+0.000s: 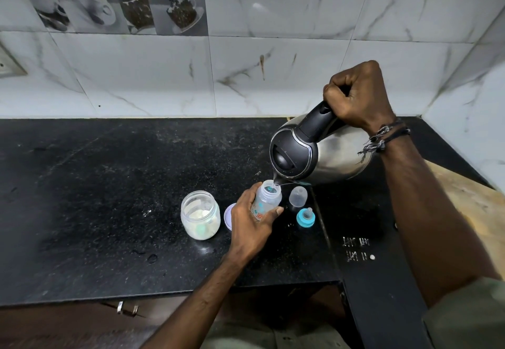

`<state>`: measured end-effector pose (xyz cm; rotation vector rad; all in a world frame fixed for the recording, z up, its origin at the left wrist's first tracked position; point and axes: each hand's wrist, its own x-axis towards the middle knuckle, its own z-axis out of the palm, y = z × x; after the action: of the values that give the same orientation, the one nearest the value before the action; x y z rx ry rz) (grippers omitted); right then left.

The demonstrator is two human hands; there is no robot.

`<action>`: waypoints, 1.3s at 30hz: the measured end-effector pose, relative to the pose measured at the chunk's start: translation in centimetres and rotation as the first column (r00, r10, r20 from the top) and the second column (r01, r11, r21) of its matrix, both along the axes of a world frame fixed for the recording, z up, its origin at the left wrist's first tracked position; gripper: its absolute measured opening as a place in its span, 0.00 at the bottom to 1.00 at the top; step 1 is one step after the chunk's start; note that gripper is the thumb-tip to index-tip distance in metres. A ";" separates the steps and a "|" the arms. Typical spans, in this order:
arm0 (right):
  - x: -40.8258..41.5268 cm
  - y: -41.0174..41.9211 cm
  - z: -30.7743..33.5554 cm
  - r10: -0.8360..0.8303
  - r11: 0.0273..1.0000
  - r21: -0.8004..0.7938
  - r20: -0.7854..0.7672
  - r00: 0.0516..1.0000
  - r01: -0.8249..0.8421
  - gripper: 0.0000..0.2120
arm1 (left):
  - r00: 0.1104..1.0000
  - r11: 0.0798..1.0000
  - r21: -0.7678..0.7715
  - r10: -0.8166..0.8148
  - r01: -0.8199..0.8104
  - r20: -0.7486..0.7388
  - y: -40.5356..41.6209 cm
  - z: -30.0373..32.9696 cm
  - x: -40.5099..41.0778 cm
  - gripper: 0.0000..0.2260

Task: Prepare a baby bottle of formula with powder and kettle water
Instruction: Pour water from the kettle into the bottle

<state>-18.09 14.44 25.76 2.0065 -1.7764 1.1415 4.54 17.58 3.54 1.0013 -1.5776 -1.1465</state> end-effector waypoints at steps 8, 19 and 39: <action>-0.1 0.1 -0.1 0.005 1.000 -0.005 0.001 1.000 -0.005 0.17 | 1.000 1.000 -0.011 0.002 -0.002 -0.012 0.2 0.2 0.0 0.28; -0.2 0.2 0.0 0.004 1.000 -0.007 -0.012 1.000 -0.004 0.17 | 1.000 1.000 -0.026 0.001 -0.001 0.005 0.1 0.2 -0.1 0.27; -0.1 0.3 0.1 0.020 1.000 -0.008 -0.005 1.000 -0.020 0.17 | 1.000 1.000 -0.026 -0.001 0.000 -0.007 0.2 0.3 -0.1 0.27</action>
<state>-18.14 14.73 25.89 2.0253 -1.7505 1.1467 4.40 17.78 3.82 0.9783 -1.5833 -1.1258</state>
